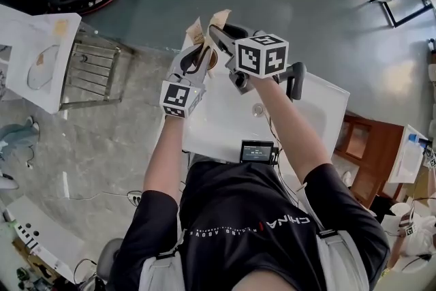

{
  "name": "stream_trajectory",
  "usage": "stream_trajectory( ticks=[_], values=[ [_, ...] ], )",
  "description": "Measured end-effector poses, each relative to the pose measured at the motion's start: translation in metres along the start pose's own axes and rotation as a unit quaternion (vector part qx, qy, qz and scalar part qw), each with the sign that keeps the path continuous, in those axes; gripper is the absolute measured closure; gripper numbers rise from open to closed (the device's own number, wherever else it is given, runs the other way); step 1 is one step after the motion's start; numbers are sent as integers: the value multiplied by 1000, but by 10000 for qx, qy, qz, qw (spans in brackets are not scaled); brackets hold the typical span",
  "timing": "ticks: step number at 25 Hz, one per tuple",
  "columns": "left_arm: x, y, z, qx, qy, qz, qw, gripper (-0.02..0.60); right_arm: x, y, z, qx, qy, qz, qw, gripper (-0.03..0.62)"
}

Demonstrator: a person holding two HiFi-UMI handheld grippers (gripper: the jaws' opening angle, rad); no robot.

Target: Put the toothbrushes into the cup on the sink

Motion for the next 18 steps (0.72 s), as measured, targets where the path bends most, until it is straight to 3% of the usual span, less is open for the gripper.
stream_trajectory(
  ticks=[1,8,18],
  values=[
    [0,1,0,0,-49,-14,10000,538,-1,0,-1,-63,-42,42,10000,520],
    [-16,12,1,-32,-119,8,9999,511,-10,7,-17,-672,-138,460,9966,554],
    [-61,4,-11,-246,384,-36,9990,511,-9,-28,-34,-1517,-80,412,9875,554]
  ],
)
Point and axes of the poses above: the fingertips, and each gripper's own axes: x forward along the fingers, z to its right, y out of its top, the point moved 7 cm from there along -x, backward along the fingers, and after that the axes turned 7 degrees about -y, right-handed, at the moved point
